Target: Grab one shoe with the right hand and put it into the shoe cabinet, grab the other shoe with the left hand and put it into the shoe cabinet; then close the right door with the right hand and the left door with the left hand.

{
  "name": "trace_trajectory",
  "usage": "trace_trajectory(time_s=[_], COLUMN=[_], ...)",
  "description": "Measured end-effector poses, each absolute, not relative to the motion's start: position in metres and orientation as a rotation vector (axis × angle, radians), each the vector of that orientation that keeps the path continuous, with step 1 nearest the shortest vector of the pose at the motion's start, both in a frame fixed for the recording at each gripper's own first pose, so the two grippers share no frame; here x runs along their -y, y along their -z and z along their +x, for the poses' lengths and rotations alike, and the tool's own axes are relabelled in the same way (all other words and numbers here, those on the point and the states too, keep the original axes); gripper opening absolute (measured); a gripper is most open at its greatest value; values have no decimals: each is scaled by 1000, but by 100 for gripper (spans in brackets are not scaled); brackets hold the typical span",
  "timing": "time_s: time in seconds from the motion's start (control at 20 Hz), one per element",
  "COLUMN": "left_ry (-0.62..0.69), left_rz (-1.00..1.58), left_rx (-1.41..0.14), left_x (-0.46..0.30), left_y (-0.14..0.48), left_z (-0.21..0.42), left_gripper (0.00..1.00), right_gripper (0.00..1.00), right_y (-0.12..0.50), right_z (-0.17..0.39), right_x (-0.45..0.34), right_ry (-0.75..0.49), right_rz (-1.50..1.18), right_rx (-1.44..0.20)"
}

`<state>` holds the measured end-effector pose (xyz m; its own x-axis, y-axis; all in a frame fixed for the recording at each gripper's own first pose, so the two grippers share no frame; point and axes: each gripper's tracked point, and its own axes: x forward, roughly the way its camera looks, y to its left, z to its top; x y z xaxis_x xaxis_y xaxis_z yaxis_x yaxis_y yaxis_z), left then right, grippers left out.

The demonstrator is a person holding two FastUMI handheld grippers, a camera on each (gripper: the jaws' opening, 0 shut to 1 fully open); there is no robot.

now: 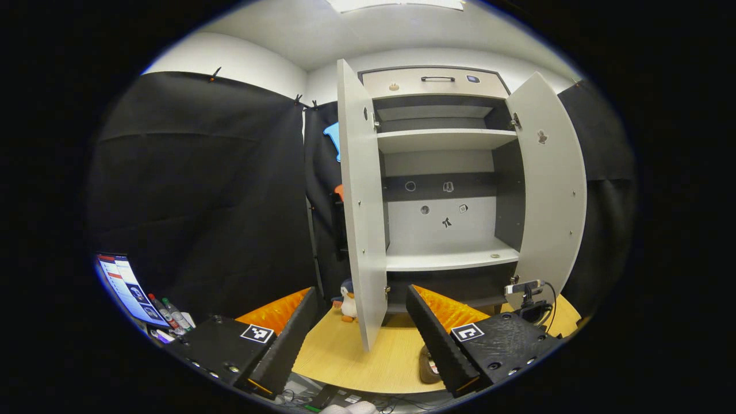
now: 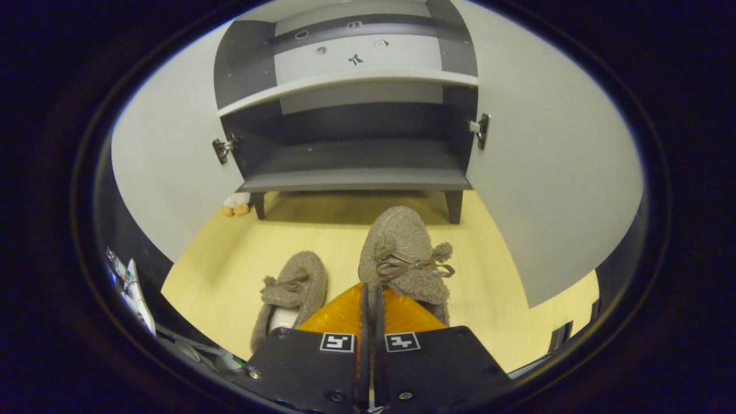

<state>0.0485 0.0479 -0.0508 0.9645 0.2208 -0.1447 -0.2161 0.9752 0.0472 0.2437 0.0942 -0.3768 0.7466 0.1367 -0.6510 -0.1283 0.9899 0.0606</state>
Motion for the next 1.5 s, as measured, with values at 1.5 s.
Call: trace_trajectory(time_s=[1.5], left_ry=[-352], left_rz=[8], left_rx=[-165], left_x=[-48], left_y=[64], left_z=[51], left_gripper=[96], right_gripper=[6], right_y=[156], right_z=[575], right_x=[-136], right_ry=[-124], right_rz=[-125], right_rx=[-498])
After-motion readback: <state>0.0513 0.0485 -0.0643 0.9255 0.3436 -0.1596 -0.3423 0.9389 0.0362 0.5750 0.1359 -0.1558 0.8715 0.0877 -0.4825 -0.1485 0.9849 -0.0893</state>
